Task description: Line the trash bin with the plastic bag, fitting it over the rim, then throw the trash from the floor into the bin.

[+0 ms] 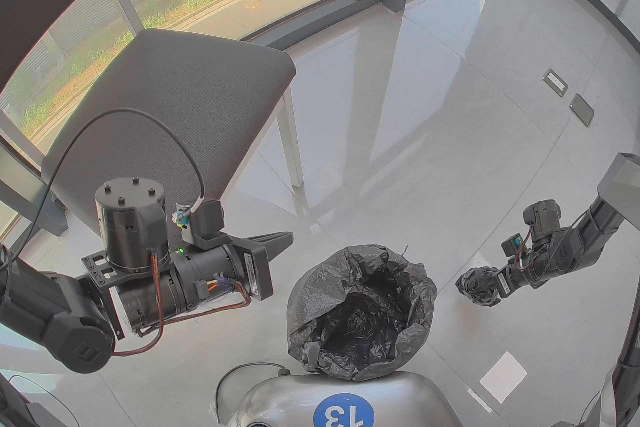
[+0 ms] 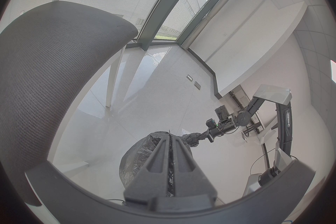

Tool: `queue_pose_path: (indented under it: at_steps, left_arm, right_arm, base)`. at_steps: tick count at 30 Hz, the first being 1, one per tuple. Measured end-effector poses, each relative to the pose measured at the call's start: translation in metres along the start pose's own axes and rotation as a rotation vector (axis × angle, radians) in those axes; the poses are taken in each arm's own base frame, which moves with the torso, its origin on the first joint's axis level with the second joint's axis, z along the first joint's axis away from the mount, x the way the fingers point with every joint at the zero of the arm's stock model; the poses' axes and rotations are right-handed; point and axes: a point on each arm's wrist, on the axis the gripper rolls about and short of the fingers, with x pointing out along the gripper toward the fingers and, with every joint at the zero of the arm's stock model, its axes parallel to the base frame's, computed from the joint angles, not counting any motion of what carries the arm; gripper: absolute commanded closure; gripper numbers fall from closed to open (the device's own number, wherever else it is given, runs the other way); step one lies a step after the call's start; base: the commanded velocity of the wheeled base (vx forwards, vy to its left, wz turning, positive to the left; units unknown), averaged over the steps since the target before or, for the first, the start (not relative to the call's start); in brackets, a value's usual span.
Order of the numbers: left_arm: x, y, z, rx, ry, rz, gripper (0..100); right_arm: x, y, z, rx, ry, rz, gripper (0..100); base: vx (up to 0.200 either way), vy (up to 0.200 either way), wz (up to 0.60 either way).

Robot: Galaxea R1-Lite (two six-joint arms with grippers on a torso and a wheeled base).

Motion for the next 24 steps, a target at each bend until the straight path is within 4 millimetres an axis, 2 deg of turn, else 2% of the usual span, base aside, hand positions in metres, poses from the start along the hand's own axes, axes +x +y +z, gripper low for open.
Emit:
queue_pose_path:
  at_steps: [5,9,16,24]
  left_arm:
    - [-0.001,0.0,-0.001,0.0,0.001,0.001,100]
    - [-0.003,0.0,-0.002,-0.001,0.006,0.003,100]
    - [-0.009,0.001,-0.005,-0.001,0.013,0.012,100]
    - [-0.016,0.002,-0.008,0.007,0.016,0.024,100]
  right_arm:
    - [-0.02,0.007,0.002,-0.015,-0.025,-0.002,100]
    - [-0.047,0.012,0.011,-0.038,-0.087,-0.015,100]
    - [-0.121,0.026,0.03,-0.119,-0.273,-0.06,100]
    - [-0.197,0.062,0.035,-0.249,-0.448,-0.039,100]
  base:
    - [0.0,0.0,0.0]
    - [0.0,0.0,0.0]
    - [0.0,0.0,0.0]
    - [0.0,0.0,0.0]
